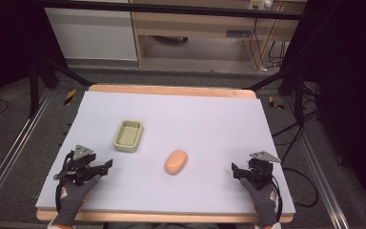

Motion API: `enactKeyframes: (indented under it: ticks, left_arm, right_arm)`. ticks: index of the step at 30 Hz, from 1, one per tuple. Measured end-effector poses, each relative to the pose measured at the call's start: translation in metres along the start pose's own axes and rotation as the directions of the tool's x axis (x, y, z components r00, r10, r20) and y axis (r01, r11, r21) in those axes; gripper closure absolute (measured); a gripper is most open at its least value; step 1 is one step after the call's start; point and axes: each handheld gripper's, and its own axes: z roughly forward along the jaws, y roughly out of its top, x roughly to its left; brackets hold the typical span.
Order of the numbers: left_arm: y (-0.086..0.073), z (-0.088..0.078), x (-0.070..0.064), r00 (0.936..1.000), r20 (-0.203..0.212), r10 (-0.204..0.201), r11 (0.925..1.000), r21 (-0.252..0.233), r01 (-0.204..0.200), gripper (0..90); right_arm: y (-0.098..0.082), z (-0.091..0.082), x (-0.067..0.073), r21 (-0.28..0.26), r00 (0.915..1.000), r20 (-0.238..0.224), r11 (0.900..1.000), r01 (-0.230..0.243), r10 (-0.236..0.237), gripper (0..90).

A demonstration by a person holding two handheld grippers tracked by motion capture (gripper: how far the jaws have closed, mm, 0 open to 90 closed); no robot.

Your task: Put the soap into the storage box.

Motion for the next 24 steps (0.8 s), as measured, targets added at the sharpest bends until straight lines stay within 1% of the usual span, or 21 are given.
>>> enactKeyframes:
  ticks: [4,6,7,9,11,12,17,19,22,24]
  left_arm:
    - [0.003,-0.004,-0.005,0.9998,0.02,-0.006,0.9997,-0.023,0.006,28.4]
    - [0.004,-0.005,-0.006,0.9997,0.026,-0.004,0.9997,-0.026,0.005,28.5]
    - [0.006,-0.005,-0.01,0.9993,0.038,0.0,0.9996,-0.028,0.001,28.6]
    - [0.007,-0.006,-0.012,0.9991,0.041,0.005,0.9996,-0.027,-0.004,28.9]
    - [0.008,-0.005,-0.016,0.9989,0.048,0.002,0.9996,-0.027,-0.001,29.3]
    - [0.008,-0.004,-0.02,0.9982,0.059,0.005,0.9997,-0.023,-0.004,29.3]
    - [0.01,-0.004,-0.027,0.9972,0.072,0.022,0.9995,-0.023,-0.021,29.3]
    - [0.01,-0.005,-0.029,0.9966,0.079,0.024,0.9994,-0.025,-0.022,29.3]
    - [0.011,-0.005,-0.031,0.9965,0.08,0.024,0.9992,-0.033,-0.021,29.3]
    - [0.011,-0.005,-0.033,0.9962,0.082,0.028,0.9991,-0.036,-0.025,29.3]
  right_arm:
    - [-0.001,-0.001,-0.001,0.003,0.9999,0.012,1.0,-0.006,0.006,9.2]
    - [-0.001,-0.001,-0.001,0.002,0.9999,0.014,1.0,-0.007,0.007,9.2]
    - [-0.001,0.0,-0.002,0.004,0.9999,0.012,1.0,-0.006,0.006,9.1]
    - [-0.001,0.0,-0.001,0.006,0.9999,0.012,1.0,-0.007,0.007,9.1]
    - [0.0,0.0,-0.001,0.005,0.9999,0.011,1.0,-0.003,0.003,9.1]
    - [0.0,-0.001,-0.001,0.004,0.9999,0.011,1.0,-0.003,0.002,9.1]
    - [0.0,0.0,-0.001,0.009,0.9999,0.015,1.0,-0.002,0.002,8.9]
    - [0.0,0.0,-0.001,0.008,0.9998,0.018,1.0,-0.002,0.001,8.9]
    - [0.0,0.0,-0.001,0.007,0.9998,0.018,1.0,0.0,0.0,8.9]
    - [0.0,0.0,0.0,0.007,0.9998,0.018,1.0,-0.011,0.011,8.9]
